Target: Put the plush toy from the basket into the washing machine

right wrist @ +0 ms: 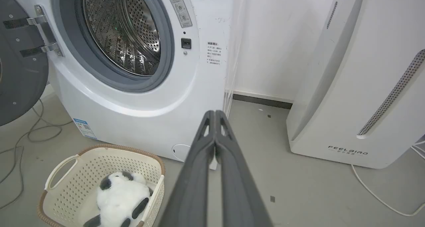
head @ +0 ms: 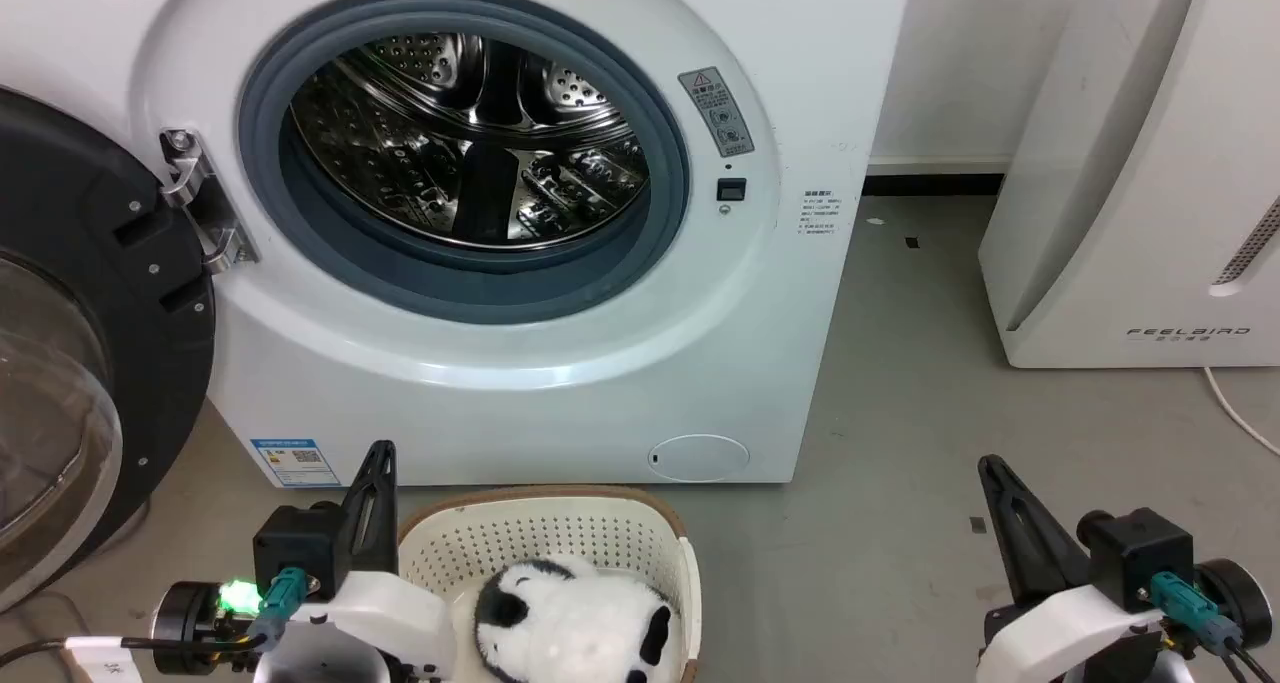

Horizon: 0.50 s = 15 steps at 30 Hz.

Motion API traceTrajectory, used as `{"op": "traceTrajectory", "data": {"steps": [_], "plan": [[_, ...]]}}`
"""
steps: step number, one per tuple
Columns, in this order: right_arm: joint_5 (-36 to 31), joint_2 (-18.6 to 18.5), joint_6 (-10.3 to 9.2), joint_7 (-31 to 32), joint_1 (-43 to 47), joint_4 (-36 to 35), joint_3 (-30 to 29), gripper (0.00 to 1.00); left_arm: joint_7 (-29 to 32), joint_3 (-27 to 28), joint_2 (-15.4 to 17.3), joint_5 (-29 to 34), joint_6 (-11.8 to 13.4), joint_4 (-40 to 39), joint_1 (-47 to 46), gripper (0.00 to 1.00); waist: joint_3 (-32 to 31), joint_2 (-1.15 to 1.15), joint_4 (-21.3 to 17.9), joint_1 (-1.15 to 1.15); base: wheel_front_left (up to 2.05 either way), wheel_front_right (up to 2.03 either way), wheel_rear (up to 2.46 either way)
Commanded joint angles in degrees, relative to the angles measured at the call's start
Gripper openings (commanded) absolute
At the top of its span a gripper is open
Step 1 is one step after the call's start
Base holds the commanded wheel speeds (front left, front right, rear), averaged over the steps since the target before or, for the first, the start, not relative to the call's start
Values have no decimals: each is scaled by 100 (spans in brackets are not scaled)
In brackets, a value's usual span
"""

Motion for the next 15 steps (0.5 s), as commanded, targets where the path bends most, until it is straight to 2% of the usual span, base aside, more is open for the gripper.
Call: {"op": "traceTrajectory", "data": {"steps": [1, 15], "plan": [[-44, 0, -4, 8, -80, 14, -4, 0, 2, 2, 1, 15, -25, -25, 78, 0, 0, 0, 0, 0, 0, 0, 0], [-44, 0, -4, 8, -80, 14, -4, 0, 2, 2, 1, 15, -25, -25, 78, 0, 0, 0, 0, 0, 0, 0, 0]]}}
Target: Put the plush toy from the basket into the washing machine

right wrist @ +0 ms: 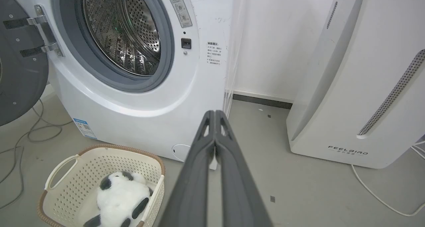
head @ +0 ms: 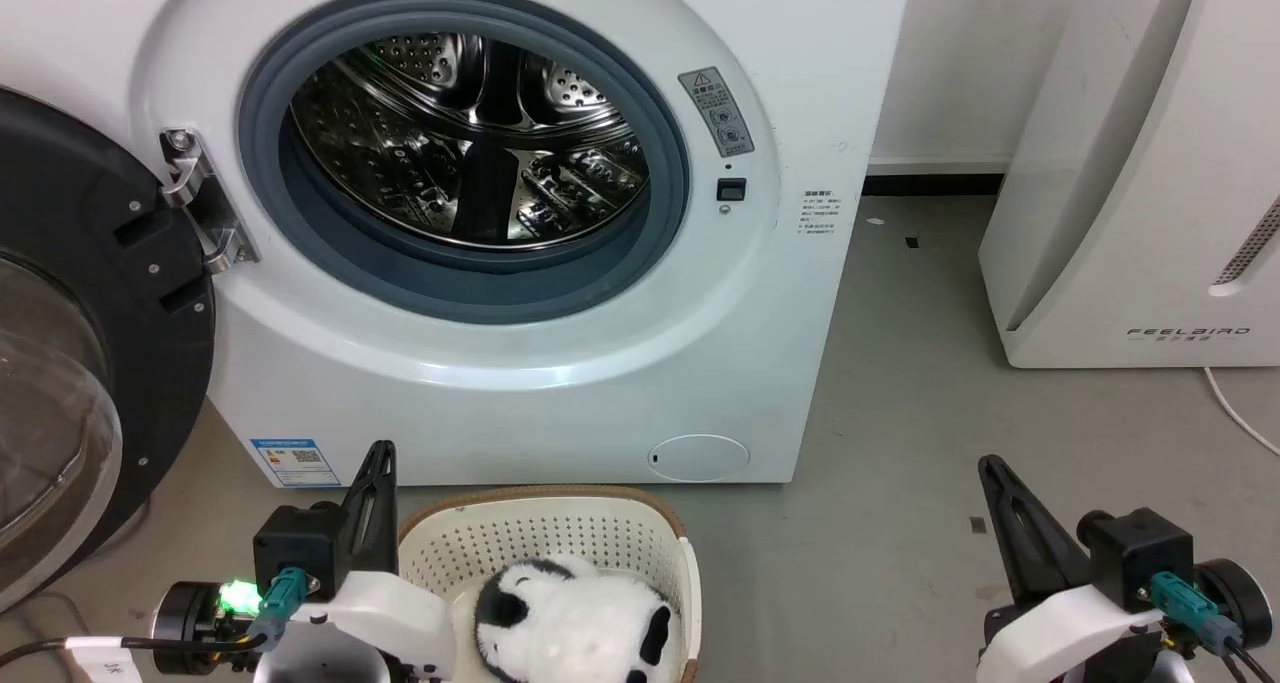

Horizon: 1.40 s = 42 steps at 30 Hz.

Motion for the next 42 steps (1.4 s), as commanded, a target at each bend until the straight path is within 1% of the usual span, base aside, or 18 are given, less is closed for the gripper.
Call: {"op": "traceTrajectory", "data": {"steps": [1, 2, 14, 20, 28, 36, 38, 39, 42], "plan": [[-44, 0, -4, 9, -80, 14, -3, 0, 2, 2, 1, 15, -25, -25, 78, 0, 0, 0, 0, 0, 0, 0, 0], [0, 0, 0, -1, 0, 0, 1, 100, 0, -1, 0, 0, 0, 0, 0, 100, 0, 0, 0, 0, 0, 0, 0], [121, 0, 1, -116, -8, -50, -107, 100, -117, -67, 1, -21, 104, 60, -51, 100, 31, 0, -5, 0, 0, 0, 0], [144, 0, 0, -188, -38, -104, -147, 100, -189, -139, 11, -13, 108, 232, -172, 100, 102, 0, -18, 0, 0, 0, 0], [191, 0, 0, -283, -136, -160, -179, 100, -282, -284, 17, -19, 11, 911, -539, 100, 310, 0, -73, 0, 0, 0, 0], [262, 0, 0, -378, -292, -233, -205, 100, -289, -388, 19, -71, -100, 1663, -1030, 100, 659, 0, -159, 0, 0, 0, 0], [282, 0, 0, -402, -337, -253, -211, 100, -285, -408, 20, -91, -123, 1833, -1158, 100, 767, 0, -178, 0, 0, 0, 0], [293, 0, 0, -438, -411, -287, -209, 100, -256, -444, 37, -112, -146, 2072, -1348, 100, 938, 0, -203, 0, 0, 0, 0], [285, 0, -1, -474, -479, -328, -205, 100, -202, -487, 63, -121, -147, 2287, -1534, 100, 1125, 0, -228, 0, 0, 0, 0]]}}
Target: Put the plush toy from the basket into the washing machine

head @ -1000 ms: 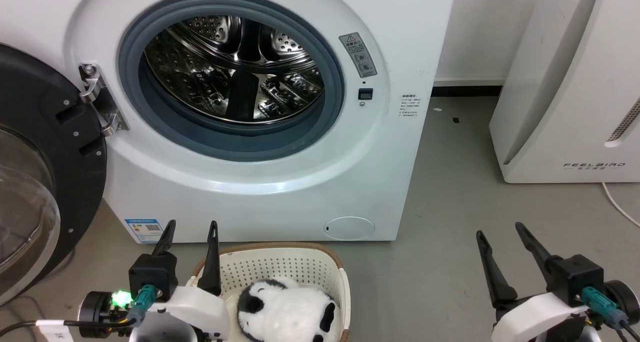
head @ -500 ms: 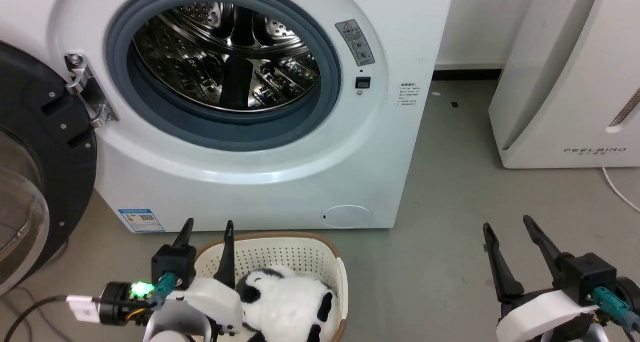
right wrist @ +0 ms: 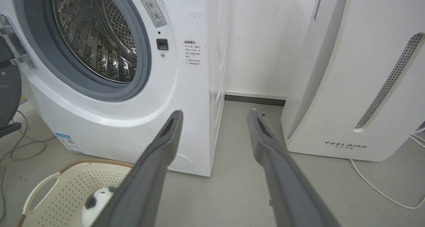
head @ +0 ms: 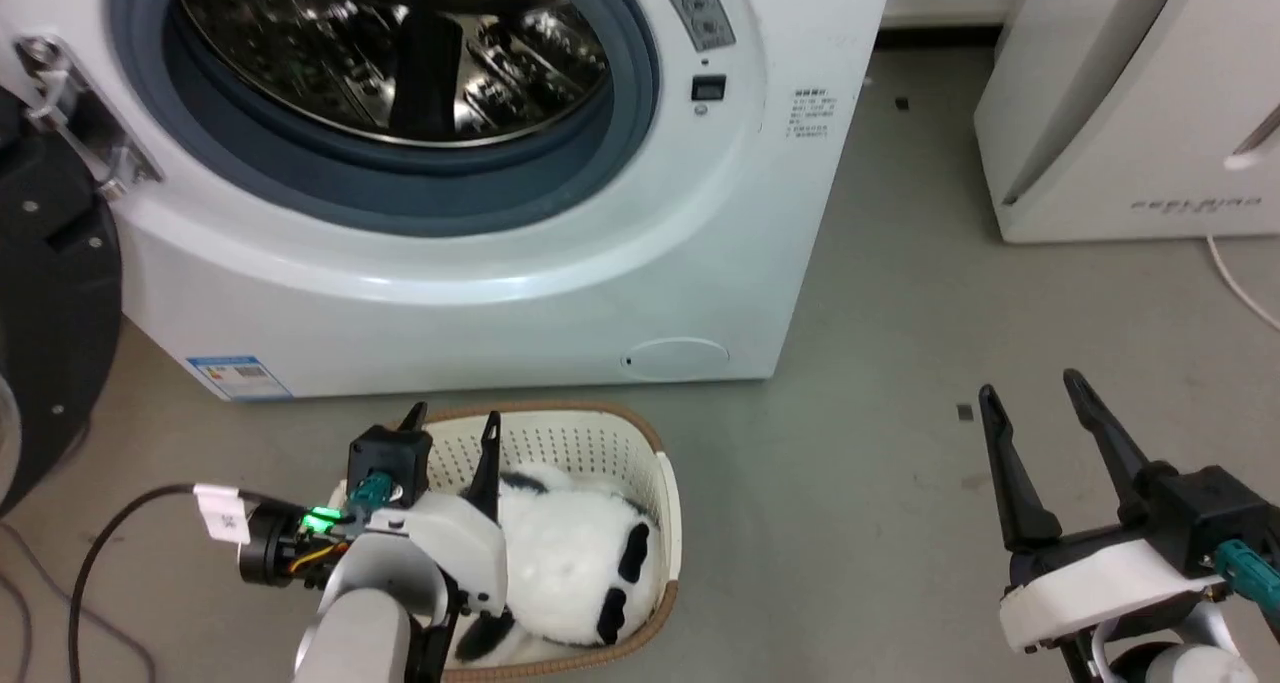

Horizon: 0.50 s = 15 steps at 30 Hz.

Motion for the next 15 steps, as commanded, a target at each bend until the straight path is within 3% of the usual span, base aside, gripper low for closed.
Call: {"op": "traceTrajectory", "data": {"steps": [1, 15], "plan": [[59, 0, -2, -71, -129, -63, -17, 100, 22, -30, 45, -40, -7, 157, -180, 100, 163, 0, -35, 0, 0, 0, 0], [223, 0, -2, -238, -542, -371, -127, 100, 441, -246, 301, -102, -86, 1022, -1051, 100, 1266, 0, -219, 0, 0, 0, 0]]}}
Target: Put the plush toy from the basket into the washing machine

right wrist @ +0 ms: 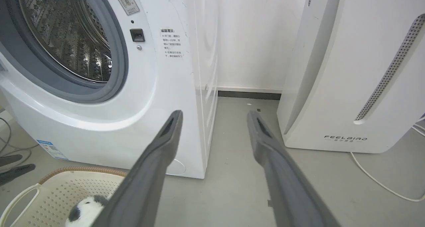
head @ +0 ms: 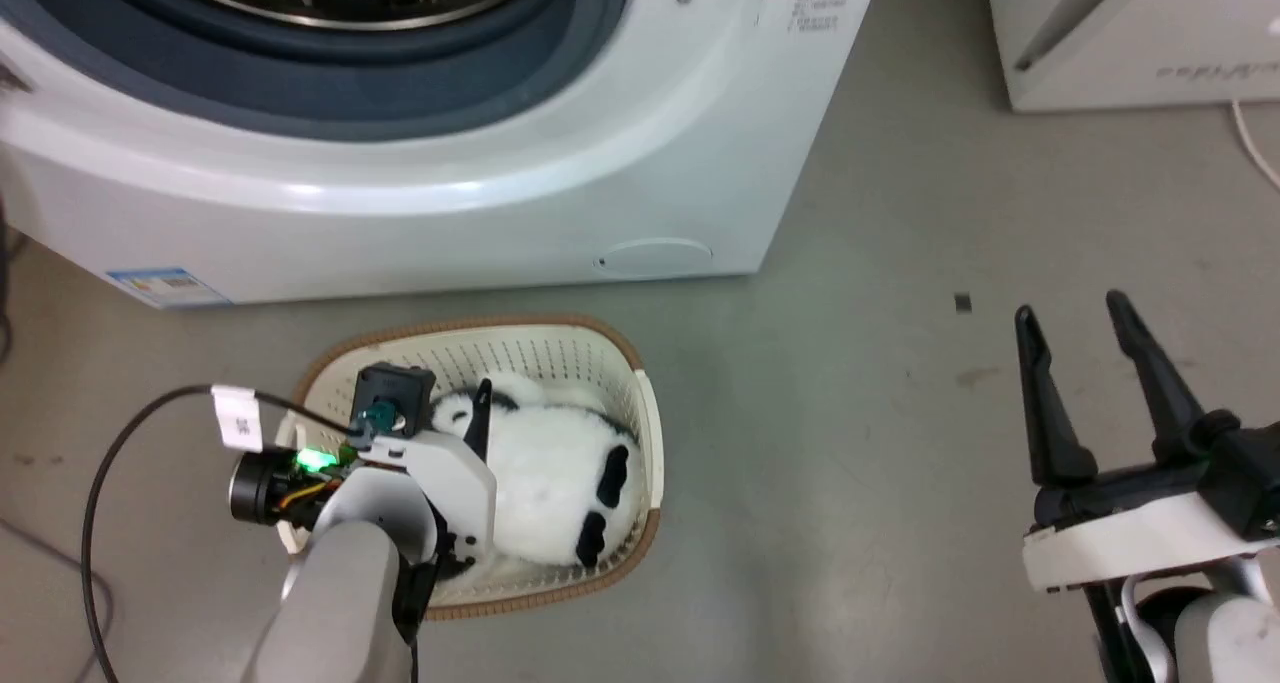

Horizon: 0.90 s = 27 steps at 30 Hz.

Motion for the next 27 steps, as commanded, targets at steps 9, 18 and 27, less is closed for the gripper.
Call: {"op": "traceTrajectory", "data": {"steps": [9, 18, 27], "plan": [[113, 0, -3, -139, -377, -264, -86, 100, 253, -154, 153, -88, -85, 582, -653, 100, 816, 0, -133, 0, 0, 0, 0], [187, 0, -3, -246, -551, -457, -140, 100, 653, -290, 242, -227, -193, 1112, -1189, 100, 1462, 0, -193, 0, 0, 0, 0], [255, 0, -3, -353, -724, -604, -214, 100, 1076, -470, 265, -422, -287, 1643, -1665, 100, 2019, 0, -239, 0, 0, 0, 0]]}}
